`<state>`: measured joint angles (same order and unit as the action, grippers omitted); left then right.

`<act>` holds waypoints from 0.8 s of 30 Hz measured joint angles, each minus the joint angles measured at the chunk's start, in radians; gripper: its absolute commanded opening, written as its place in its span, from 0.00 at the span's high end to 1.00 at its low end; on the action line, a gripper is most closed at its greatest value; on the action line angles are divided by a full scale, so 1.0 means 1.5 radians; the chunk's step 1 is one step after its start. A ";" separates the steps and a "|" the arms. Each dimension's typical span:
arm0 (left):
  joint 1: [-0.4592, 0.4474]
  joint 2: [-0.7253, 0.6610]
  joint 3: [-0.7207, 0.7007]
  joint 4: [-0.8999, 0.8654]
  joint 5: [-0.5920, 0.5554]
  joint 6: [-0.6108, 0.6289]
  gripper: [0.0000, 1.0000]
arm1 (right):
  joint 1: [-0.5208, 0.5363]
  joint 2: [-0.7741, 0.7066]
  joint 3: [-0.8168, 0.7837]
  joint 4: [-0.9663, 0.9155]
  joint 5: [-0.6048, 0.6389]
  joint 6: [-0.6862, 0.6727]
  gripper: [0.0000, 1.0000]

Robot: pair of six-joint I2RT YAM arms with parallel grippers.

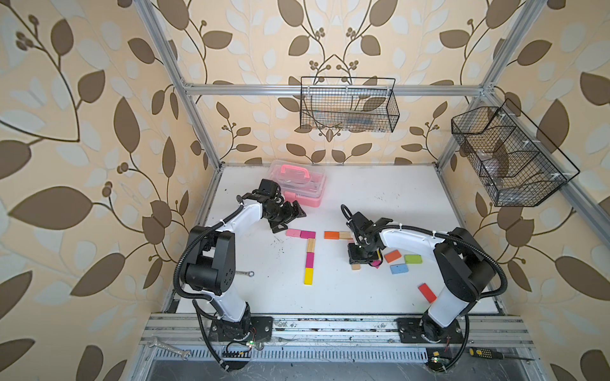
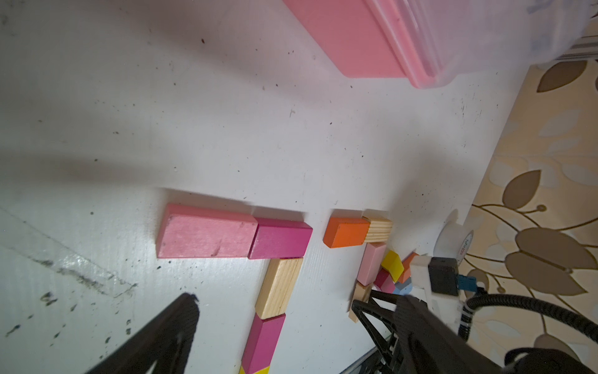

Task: Assemble the number 7 with building blocks
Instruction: Assemble the building block at the center of the board.

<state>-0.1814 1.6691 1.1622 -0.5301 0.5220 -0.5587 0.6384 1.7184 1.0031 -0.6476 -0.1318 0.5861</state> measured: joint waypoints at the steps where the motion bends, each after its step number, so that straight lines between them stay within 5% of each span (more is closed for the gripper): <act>1: 0.000 0.000 0.000 0.000 0.000 -0.001 0.02 | 0.000 0.000 -0.001 0.001 0.000 0.000 0.76; 7: 0.000 0.000 -0.001 0.002 0.000 -0.005 0.02 | 0.000 0.002 -0.001 0.010 -0.004 -0.001 0.50; 24: 0.000 -0.013 -0.013 0.004 0.000 -0.019 0.02 | -0.072 -0.079 -0.014 0.022 -0.048 0.034 0.48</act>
<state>-0.1814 1.6497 1.1427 -0.5247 0.5220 -0.5873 0.5308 1.5993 0.9813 -0.6140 -0.2035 0.6373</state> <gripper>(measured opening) 0.978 0.523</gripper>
